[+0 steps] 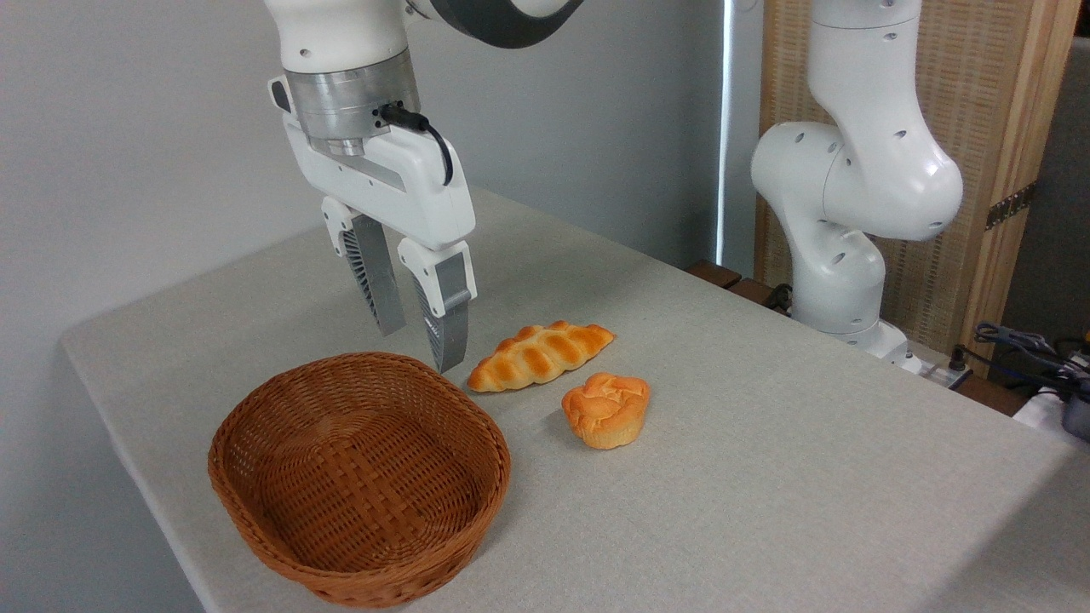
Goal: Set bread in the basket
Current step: 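Move the open gripper toward the small round orange bun, then lower the gripper over the orange bun, fingers straddling it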
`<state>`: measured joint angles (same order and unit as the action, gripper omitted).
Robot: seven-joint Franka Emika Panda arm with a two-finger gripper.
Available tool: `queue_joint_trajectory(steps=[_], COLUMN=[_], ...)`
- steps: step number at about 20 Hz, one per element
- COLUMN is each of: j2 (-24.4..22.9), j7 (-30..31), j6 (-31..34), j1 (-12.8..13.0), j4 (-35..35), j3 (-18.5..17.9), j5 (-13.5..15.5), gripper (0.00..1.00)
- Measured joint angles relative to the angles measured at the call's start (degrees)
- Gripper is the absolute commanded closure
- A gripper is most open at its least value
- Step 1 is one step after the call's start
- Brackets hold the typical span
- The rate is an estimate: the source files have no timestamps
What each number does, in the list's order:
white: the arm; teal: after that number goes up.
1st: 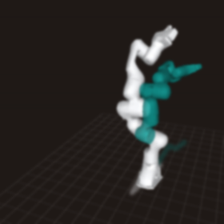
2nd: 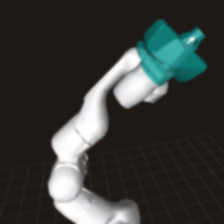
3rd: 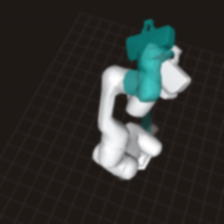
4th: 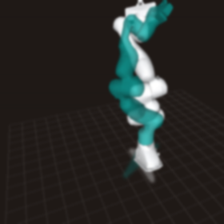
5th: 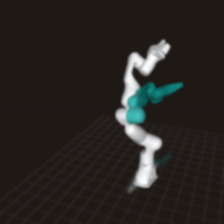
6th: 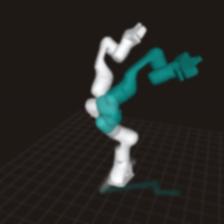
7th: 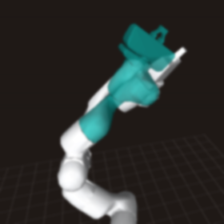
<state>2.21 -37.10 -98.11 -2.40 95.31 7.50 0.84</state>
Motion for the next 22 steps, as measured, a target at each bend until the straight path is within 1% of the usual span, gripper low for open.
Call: queue_joint_trajectory(steps=[2,6,8,11,13,17,19,22], j2=[0.0,-1.1,-2.4,-5.7,-8.7,-15.3,-17.7,-18.9], j7=[0.0,-0.2,-2.1,-6.4,-9.1,-16.5,-17.8,-18.1], j6=[-1.3,-4.6,-4.9,-6.1,-7.0,-7.3,-7.4,-7.6], j1=[0.0,0.3,0.4,0.4,0.4,0.5,0.5,0.6], j4=[0.9,5.7,8.3,13.3,17.8,27.3,30.9,33.9], j3=[0.3,0.5,0.5,0.5,0.5,-0.2,-0.7,-0.8], j5=[0.0,0.0,0.0,0.0,0.0,0.0,0.0,-0.3], gripper=[0.0,0.0,0.0,0.0,0.0,0.0,0.0,0.0])
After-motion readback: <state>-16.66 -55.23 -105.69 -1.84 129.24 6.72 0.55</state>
